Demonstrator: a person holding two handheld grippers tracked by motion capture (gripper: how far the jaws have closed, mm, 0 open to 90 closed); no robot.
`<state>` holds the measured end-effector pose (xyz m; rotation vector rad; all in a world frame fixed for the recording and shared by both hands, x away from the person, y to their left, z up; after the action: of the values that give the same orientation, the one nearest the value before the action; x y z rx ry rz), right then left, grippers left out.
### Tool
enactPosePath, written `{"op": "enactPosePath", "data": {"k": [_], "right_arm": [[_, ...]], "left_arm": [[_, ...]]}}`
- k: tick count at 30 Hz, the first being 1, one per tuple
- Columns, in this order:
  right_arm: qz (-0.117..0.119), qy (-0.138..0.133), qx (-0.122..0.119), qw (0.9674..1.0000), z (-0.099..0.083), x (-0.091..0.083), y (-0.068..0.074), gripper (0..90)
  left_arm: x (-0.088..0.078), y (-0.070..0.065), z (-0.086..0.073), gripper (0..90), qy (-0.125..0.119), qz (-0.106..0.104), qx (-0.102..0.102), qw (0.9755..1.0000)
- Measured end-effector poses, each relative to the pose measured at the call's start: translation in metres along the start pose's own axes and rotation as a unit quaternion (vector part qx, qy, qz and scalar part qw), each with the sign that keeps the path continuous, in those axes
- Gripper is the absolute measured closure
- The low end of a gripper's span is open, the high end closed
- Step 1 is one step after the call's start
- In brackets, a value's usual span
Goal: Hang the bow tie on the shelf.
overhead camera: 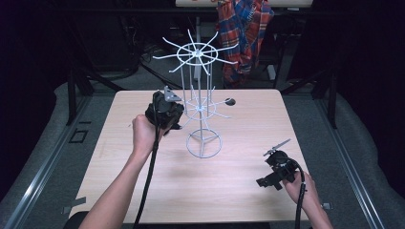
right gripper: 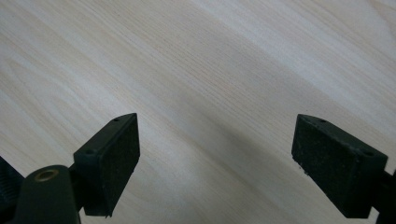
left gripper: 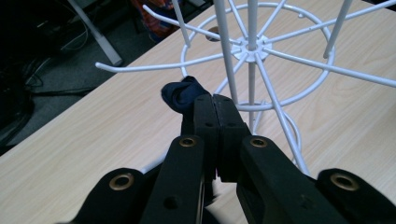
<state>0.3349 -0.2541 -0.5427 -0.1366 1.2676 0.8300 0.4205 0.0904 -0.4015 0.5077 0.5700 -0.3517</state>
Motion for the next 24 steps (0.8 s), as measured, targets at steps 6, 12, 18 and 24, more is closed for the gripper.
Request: {"op": "enactPosePath", "data": {"k": [6,12,18,24], "right_arm": [[0.003,0.001,0.0,1.0,0.002,0.001,0.0,15.1],[0.006,0.007,-0.003,1.0,0.005,0.002,0.001,15.1],[0.0,0.013,-0.009,0.9999,0.006,0.002,0.001,15.0],[0.001,0.008,-0.007,0.9999,0.006,0.004,0.001,15.1]], "left_arm": [[0.003,-0.003,-0.002,89.7,-0.003,-0.007,-0.001,1.0],[0.006,-0.005,-0.007,89.7,0.001,-0.02,-0.011,0.9997],[0.011,-0.003,-0.013,89.7,0.006,-0.032,-0.02,0.9993],[0.011,0.0,-0.015,89.6,0.0,-0.046,-0.034,0.9984]]}}
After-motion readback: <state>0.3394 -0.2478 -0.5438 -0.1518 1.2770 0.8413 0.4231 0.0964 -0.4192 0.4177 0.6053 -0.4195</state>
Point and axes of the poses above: each handheld gripper's, and its own axes: x roughly forward along the jaws, z roughly out of its top, y roughly to its left, the point moved 3 cm from there along x, roughly forward along the jaws, and after that the axes turned 15 degrees about z, right-handed, at the moved point
